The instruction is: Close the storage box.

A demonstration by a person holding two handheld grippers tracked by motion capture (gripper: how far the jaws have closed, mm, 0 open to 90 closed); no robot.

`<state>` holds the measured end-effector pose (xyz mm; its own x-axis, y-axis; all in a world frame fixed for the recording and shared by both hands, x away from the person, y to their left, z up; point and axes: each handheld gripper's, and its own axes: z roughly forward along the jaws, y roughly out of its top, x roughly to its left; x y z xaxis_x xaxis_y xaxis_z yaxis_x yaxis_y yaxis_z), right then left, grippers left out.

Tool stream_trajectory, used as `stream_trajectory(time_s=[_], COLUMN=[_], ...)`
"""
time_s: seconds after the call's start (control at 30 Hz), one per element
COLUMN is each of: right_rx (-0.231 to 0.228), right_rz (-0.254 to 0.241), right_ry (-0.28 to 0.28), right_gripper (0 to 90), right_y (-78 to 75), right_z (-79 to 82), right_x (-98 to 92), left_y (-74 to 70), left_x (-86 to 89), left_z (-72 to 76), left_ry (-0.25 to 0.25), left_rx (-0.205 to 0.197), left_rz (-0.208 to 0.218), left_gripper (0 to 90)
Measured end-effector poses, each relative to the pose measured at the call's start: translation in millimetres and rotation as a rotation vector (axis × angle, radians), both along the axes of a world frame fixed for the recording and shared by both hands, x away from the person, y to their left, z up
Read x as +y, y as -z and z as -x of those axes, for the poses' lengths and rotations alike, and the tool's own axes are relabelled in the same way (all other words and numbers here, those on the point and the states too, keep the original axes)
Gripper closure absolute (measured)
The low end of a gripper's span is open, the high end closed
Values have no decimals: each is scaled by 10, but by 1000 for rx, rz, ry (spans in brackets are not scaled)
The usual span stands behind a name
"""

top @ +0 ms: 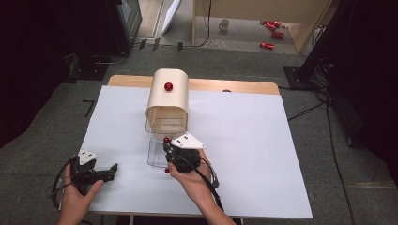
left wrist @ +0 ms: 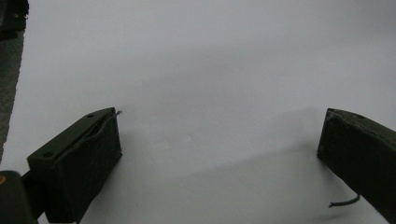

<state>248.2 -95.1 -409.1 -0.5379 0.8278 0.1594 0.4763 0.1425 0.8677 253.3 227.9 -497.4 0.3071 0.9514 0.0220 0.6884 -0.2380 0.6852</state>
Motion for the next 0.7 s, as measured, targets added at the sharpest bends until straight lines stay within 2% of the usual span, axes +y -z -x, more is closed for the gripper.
stream_trajectory(time_s=[0.7], right_rx=[24], right_rz=[-2], right_ry=[18], right_gripper=[770], right_y=[-29], right_z=[-366], right_x=[0], left_y=[1], left_x=[1], left_z=[-1], left_ry=[1], left_rx=[-3], left_rz=[-2], left_gripper=[0])
